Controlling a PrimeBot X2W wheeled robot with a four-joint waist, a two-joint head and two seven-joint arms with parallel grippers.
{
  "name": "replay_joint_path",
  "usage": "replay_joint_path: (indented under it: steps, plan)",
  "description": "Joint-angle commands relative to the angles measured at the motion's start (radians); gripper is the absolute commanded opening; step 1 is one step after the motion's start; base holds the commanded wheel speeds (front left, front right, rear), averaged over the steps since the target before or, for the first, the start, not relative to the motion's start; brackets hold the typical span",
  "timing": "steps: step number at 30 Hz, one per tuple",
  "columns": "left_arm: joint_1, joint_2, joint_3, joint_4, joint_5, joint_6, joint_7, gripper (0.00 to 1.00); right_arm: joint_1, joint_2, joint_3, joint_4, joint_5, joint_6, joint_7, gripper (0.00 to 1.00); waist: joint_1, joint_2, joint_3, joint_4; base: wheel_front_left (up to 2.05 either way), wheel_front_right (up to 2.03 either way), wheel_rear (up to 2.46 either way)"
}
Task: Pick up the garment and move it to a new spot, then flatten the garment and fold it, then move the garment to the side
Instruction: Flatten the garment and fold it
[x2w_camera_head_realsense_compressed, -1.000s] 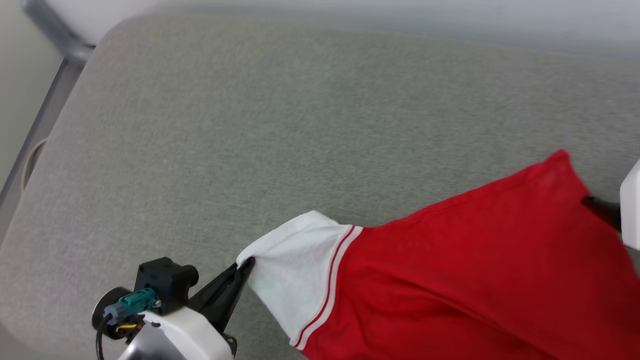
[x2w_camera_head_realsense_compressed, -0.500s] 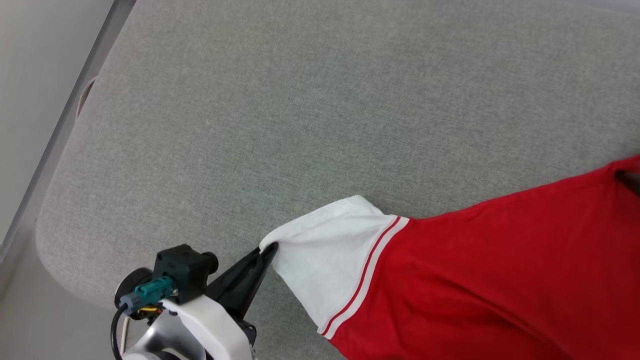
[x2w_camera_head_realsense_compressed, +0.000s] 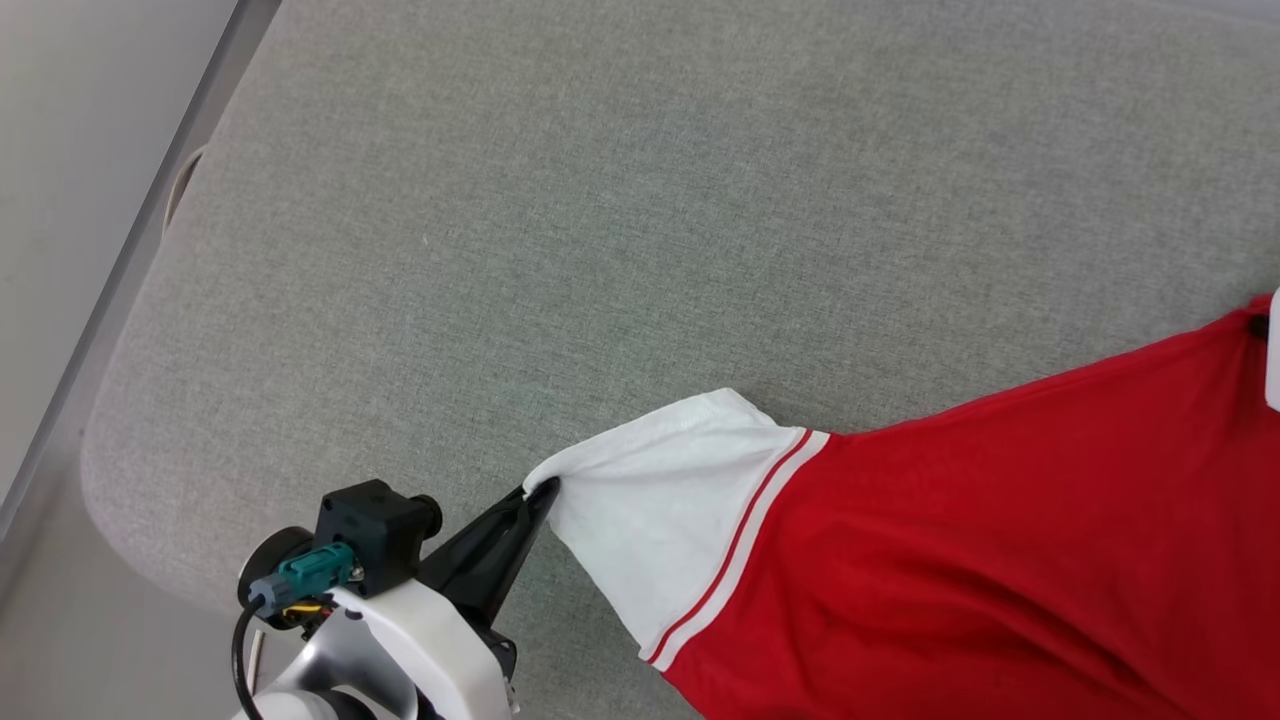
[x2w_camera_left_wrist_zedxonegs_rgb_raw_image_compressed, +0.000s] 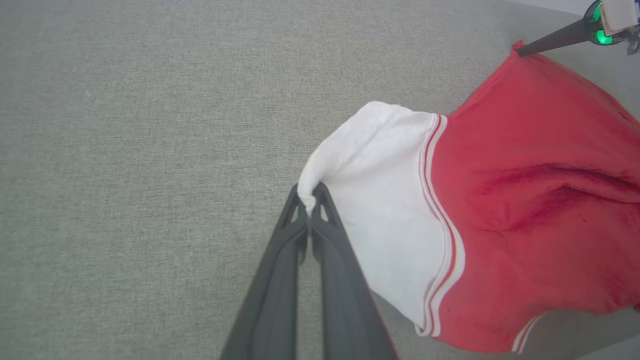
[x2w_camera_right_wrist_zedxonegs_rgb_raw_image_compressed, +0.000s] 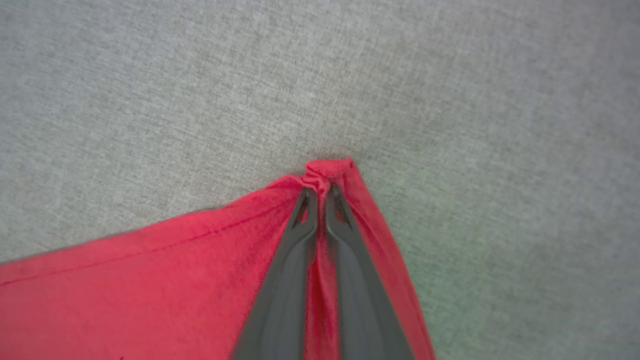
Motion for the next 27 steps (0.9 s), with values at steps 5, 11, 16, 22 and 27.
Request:
replay_joint_path:
  steps: [5,11,16,22,27]
  plan:
    - [-0.008,0.010,0.017,0.007,0.005,0.011,-0.015,0.00,0.003,0.017,0.019,0.038,0.021,-0.001,-0.072,0.00,0.0000,0.0000,-0.053,-0.030,0.00,0.00,0.00]
    - [0.000,0.032,0.041,-0.001,0.010,0.027,-0.020,0.00,-0.031,0.011,0.029,0.054,0.053,-0.001,-0.184,0.00,0.0000,0.0000,-0.129,-0.077,0.00,0.00,0.00]
    - [0.006,0.062,0.063,-0.026,0.017,0.041,-0.014,0.00,-0.053,0.003,0.026,0.056,0.092,-0.001,-0.253,0.00,0.0000,0.0000,-0.193,-0.124,0.00,0.00,0.00]
    - [-0.028,0.097,0.118,-0.070,0.029,0.067,-0.027,0.00,-0.056,-0.014,0.046,0.010,0.129,-0.001,-0.295,0.00,0.0000,0.0000,-0.267,-0.176,0.00,0.00,0.00]
    - [-0.086,0.129,0.178,-0.105,0.034,0.081,-0.019,0.00,-0.063,-0.025,0.063,-0.067,0.150,-0.001,-0.301,0.00,0.0000,0.0000,-0.309,-0.217,0.00,0.00,0.00]
